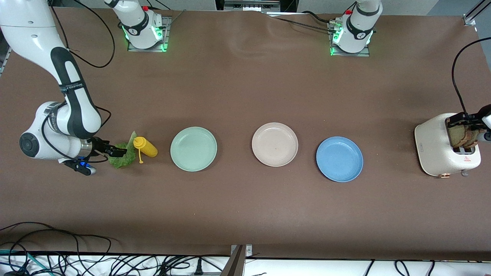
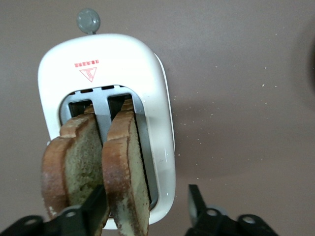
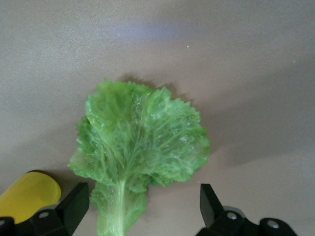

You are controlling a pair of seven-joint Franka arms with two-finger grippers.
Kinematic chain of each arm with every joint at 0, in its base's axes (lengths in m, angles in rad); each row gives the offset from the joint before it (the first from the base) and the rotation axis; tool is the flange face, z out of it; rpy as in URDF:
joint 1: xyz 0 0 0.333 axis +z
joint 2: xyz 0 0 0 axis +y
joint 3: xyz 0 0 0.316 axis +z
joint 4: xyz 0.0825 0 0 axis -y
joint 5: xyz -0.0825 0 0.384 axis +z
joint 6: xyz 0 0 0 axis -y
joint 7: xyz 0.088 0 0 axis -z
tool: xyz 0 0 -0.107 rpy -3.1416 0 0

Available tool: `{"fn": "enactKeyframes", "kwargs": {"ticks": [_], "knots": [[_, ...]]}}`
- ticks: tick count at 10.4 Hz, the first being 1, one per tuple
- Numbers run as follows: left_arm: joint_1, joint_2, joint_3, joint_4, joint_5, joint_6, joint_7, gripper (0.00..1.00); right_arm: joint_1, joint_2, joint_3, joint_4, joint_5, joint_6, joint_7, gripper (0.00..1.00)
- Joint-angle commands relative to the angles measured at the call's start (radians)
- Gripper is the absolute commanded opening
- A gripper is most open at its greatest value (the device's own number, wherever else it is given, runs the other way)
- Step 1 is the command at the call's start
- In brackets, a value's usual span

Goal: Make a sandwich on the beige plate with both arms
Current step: 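Grasp the lettuce with the right gripper while the left gripper grasps bread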

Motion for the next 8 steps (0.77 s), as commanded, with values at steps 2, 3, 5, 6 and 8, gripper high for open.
{"fn": "enactKeyframes", "kwargs": {"ticks": [2, 3, 5, 6, 8], "knots": [[0.010, -0.006, 0.003, 0.012, 0.004, -0.004, -0.008, 0.00, -0.003, 0.034, 0.005, 0.027, 0.015, 0.030, -0.005, 1.00], [0.013, -0.009, 0.006, 0.016, 0.005, -0.005, -0.006, 0.00, -0.001, 0.041, 0.006, 0.027, 0.015, 0.040, -0.007, 1.00], [0.018, -0.024, 0.006, 0.038, 0.007, -0.016, 0.003, 0.00, 0.003, 0.045, 0.007, 0.027, 0.016, 0.044, -0.008, 1.00], [0.018, -0.041, 0.006, 0.069, 0.008, -0.071, 0.006, 0.00, 0.005, 0.058, 0.008, 0.029, 0.016, 0.062, -0.011, 1.00], [0.004, -0.046, -0.009, 0.208, 0.023, -0.241, 0.020, 0.00, 0.019, 0.074, 0.007, 0.046, 0.005, 0.076, -0.019, 1.00]]}}
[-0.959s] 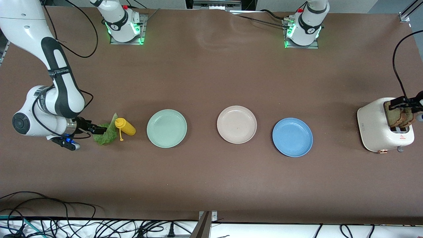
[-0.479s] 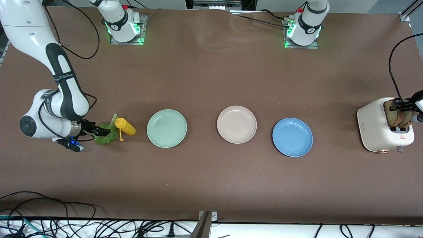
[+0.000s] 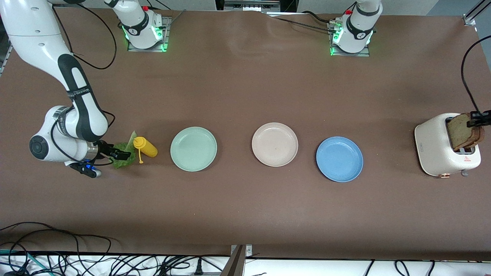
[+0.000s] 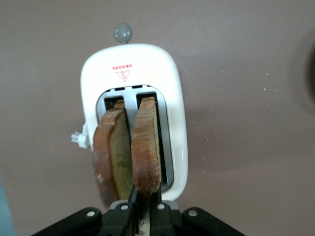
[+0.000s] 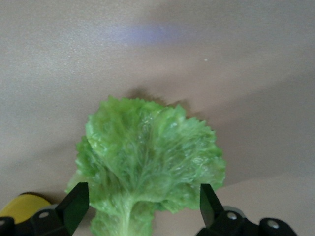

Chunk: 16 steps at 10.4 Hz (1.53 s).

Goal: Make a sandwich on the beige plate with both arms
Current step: 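Grasp the lettuce with the right gripper while the left gripper grasps bread, then lift the lettuce with the right gripper while the left gripper places bread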

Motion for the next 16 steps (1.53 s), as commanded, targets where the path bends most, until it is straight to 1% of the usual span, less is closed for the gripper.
{"fn": "enactKeyframes", "kwargs": {"ticks": [1, 2, 3, 4, 5, 6, 7, 10, 11, 13, 14, 15, 16], "knots": [[-0.029, -0.016, -0.034, 0.147, 0.021, -0.184, 0.013, 0.00, 0.007, 0.034, 0.002, 0.041, 0.005, 0.006, -0.016, 1.00], [-0.046, -0.016, -0.080, 0.208, 0.019, -0.283, 0.006, 0.00, 0.007, 0.040, 0.001, 0.047, 0.005, 0.007, -0.024, 1.00], [-0.063, -0.013, -0.151, 0.240, 0.019, -0.357, -0.016, 0.00, 0.005, 0.046, 0.001, 0.048, 0.007, 0.012, -0.024, 1.00], [-0.073, -0.010, -0.202, 0.242, 0.007, -0.367, -0.063, 0.00, 0.004, 0.048, 0.001, 0.048, 0.008, 0.018, -0.026, 0.73], [-0.109, -0.001, -0.259, 0.235, 0.004, -0.370, -0.121, 0.00, 0.004, 0.048, 0.001, 0.047, 0.009, 0.016, -0.038, 0.42], [-0.160, 0.024, -0.285, 0.230, -0.001, -0.373, -0.210, 0.00, -0.001, 0.047, -0.001, 0.048, 0.009, 0.015, -0.073, 0.09], [-0.219, 0.048, -0.298, 0.221, -0.064, -0.372, -0.294, 0.00, -0.005, 0.047, -0.001, 0.050, 0.009, 0.015, -0.102, 0.00], [-0.351, 0.159, -0.298, 0.231, -0.323, -0.346, -0.420, 0.00, -0.002, 0.034, -0.001, 0.064, 0.009, -0.022, -0.110, 0.00], [-0.366, 0.191, -0.298, 0.231, -0.412, -0.286, -0.453, 0.00, -0.001, 0.027, -0.001, 0.091, 0.007, -0.069, -0.111, 0.00], [-0.445, 0.278, -0.299, 0.231, -0.535, -0.188, -0.459, 0.00, -0.004, 0.020, -0.007, 0.198, -0.005, -0.245, -0.177, 0.00], [-0.476, 0.324, -0.299, 0.231, -0.645, -0.115, -0.458, 0.00, -0.005, 0.020, -0.008, 0.247, -0.024, -0.311, -0.206, 0.00], [-0.496, 0.369, -0.298, 0.231, -0.742, -0.052, -0.444, 0.00, -0.005, 0.014, -0.014, 0.270, -0.053, -0.348, -0.208, 0.00], [-0.516, 0.410, -0.299, 0.233, -0.772, -0.016, -0.441, 0.00, -0.004, -0.007, -0.014, 0.277, -0.083, -0.387, -0.210, 0.00]]}}
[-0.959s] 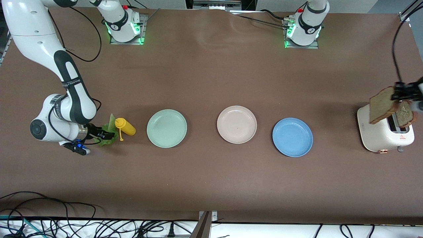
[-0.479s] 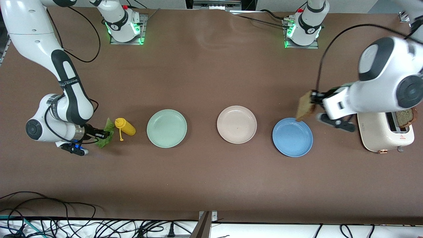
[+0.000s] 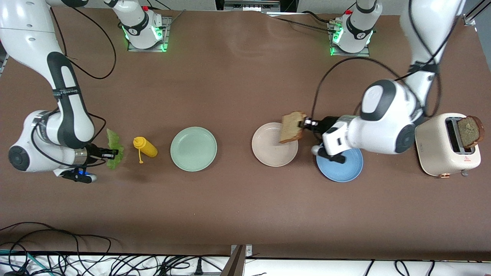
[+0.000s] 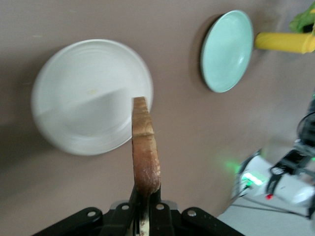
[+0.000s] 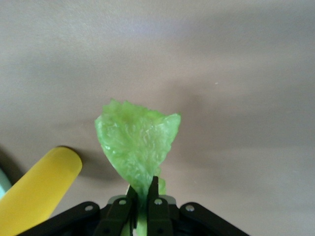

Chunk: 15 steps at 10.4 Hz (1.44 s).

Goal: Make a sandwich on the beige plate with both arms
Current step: 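Lift the lettuce with the right gripper while the left gripper places bread, then carry the lettuce over the beige plate while the left gripper withdraws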

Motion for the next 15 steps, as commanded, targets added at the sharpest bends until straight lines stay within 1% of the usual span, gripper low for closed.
{"fn": "enactKeyframes", "kwargs": {"ticks": [1, 2, 3, 5, 6, 7, 8, 9, 11, 12, 13, 14, 15], "knots": [[-0.038, 0.096, 0.007, 0.035, -0.078, 0.051, 0.001, 0.00, 0.003, -0.041, 0.002, 0.043, -0.076, -0.115, -0.028, 0.00], [-0.041, 0.109, 0.008, 0.034, -0.075, 0.054, 0.016, 0.00, 0.003, -0.061, 0.008, 0.065, -0.114, -0.159, -0.080, 0.00], [-0.024, 0.113, 0.010, 0.031, -0.078, 0.051, 0.083, 0.00, 0.008, -0.078, 0.010, 0.088, -0.119, -0.220, -0.111, 0.00], [0.000, 0.161, 0.011, 0.022, -0.083, 0.054, 0.220, 0.00, 0.009, -0.079, 0.018, 0.164, -0.114, -0.314, -0.111, 0.00], [0.002, 0.188, 0.011, 0.023, -0.096, 0.062, 0.266, 0.00, 0.020, -0.079, 0.051, 0.213, -0.114, -0.354, -0.088, 0.00], [0.000, 0.217, 0.011, 0.022, -0.125, 0.085, 0.325, 0.00, 0.044, -0.078, 0.064, 0.268, -0.114, -0.386, 0.003, 0.00], [0.000, 0.250, 0.011, 0.023, -0.169, 0.091, 0.393, 0.00, 0.075, -0.078, 0.080, 0.290, -0.114, -0.402, 0.081, 0.00], [0.002, 0.279, 0.011, 0.025, -0.225, 0.093, 0.466, 0.00, 0.112, -0.079, 0.084, 0.301, -0.114, -0.405, 0.138, 0.00], [0.009, 0.313, 0.016, 0.023, -0.257, 0.093, 0.596, 0.00, 0.196, -0.081, 0.084, 0.341, -0.114, -0.405, 0.240, 0.00], [0.012, 0.314, 0.016, 0.023, -0.254, 0.091, 0.599, 0.12, 0.236, -0.081, 0.084, 0.367, -0.114, -0.401, 0.310, 0.00], [0.014, 0.314, 0.018, 0.025, -0.253, 0.091, 0.601, 0.69, 0.271, -0.081, 0.085, 0.382, -0.114, -0.387, 0.387, 0.00], [0.011, 0.313, 0.018, 0.028, -0.251, 0.102, 0.601, 1.00, 0.301, -0.079, 0.084, 0.382, -0.114, -0.356, 0.430, 0.00], [0.014, 0.296, 0.019, 0.031, -0.239, 0.111, 0.596, 1.00, 0.316, -0.073, 0.084, 0.382, -0.114, -0.323, 0.459, 0.00]]}}
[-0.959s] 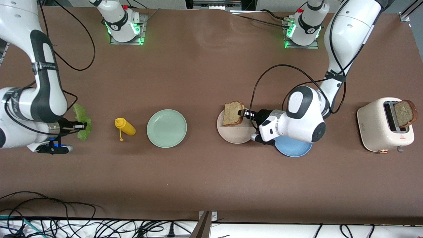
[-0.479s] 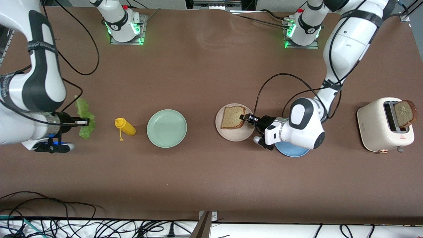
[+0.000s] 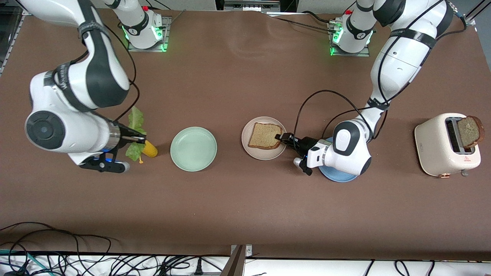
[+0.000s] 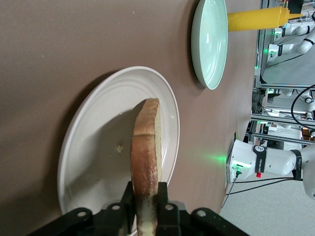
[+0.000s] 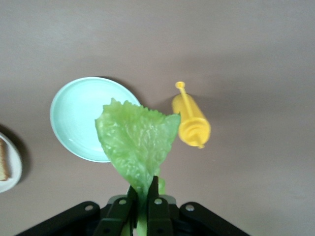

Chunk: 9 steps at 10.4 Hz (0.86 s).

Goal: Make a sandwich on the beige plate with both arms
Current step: 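Carry the lettuce over the beige plate while the left gripper withdraws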

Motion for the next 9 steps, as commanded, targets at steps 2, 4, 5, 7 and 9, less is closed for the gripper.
{"fn": "enactKeyframes", "kwargs": {"ticks": [2, 4, 5, 7, 9], "knots": [[0.002, -0.062, 0.021, 0.015, 0.023, 0.007, 0.011, 1.00, 0.082, 0.033, -0.001, 0.025, -0.016, 0.118, 0.166, 0.00], [0.010, -0.119, 0.036, 0.016, 0.135, 0.004, -0.015, 1.00, 0.119, 0.055, 0.002, 0.025, 0.017, 0.202, 0.313, 0.00], [0.023, -0.153, 0.047, 0.016, 0.190, -0.003, -0.044, 1.00, 0.142, 0.070, 0.003, 0.022, 0.031, 0.251, 0.371, 0.00], [0.051, -0.254, 0.058, 0.015, 0.397, -0.011, -0.165, 1.00, 0.196, 0.113, 0.005, 0.022, 0.042, 0.372, 0.500, 0.00], [0.071, -0.334, 0.059, 0.013, 0.574, -0.043, -0.282, 1.00, 0.231, 0.147, 0.005, 0.022, 0.060, 0.483, 0.579, 0.00]]}}
